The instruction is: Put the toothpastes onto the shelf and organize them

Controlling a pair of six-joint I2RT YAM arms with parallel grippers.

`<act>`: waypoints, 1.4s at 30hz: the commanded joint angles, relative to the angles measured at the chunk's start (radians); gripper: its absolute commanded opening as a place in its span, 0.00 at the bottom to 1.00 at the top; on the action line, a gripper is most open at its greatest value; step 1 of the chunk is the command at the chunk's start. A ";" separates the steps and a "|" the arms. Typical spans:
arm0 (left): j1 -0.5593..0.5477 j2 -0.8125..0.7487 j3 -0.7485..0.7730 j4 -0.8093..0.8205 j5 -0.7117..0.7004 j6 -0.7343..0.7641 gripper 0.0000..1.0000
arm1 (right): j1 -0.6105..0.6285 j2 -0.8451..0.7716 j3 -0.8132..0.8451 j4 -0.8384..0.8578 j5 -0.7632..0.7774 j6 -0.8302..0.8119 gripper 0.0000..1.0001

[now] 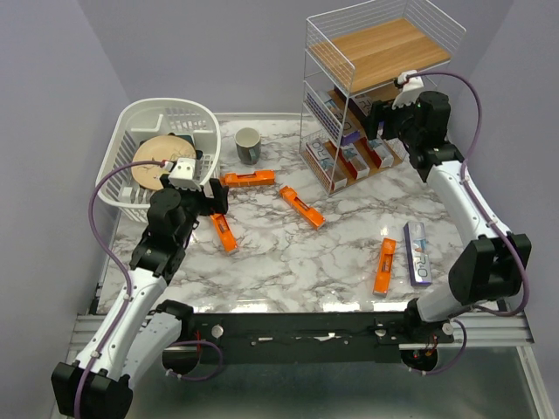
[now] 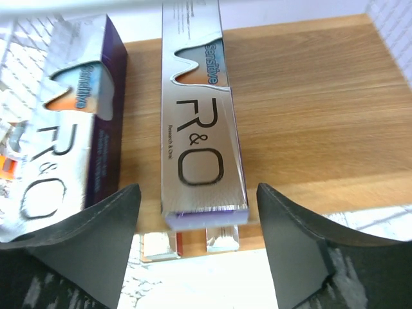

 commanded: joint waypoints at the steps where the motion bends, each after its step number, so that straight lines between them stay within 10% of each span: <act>1: 0.004 -0.035 0.025 -0.003 0.027 0.002 0.99 | -0.007 -0.111 -0.020 -0.054 0.060 0.025 0.84; 16: -0.051 -0.142 0.019 -0.010 0.058 -0.033 0.99 | -0.009 -0.521 -0.281 -0.479 0.422 0.286 1.00; 26: -0.143 -0.188 0.013 -0.023 0.015 -0.010 0.99 | -0.033 -0.469 -0.407 -0.712 0.598 0.432 1.00; 42: -0.169 -0.168 0.013 -0.024 0.021 -0.006 0.99 | -0.306 -0.202 -0.580 -0.559 0.298 0.441 1.00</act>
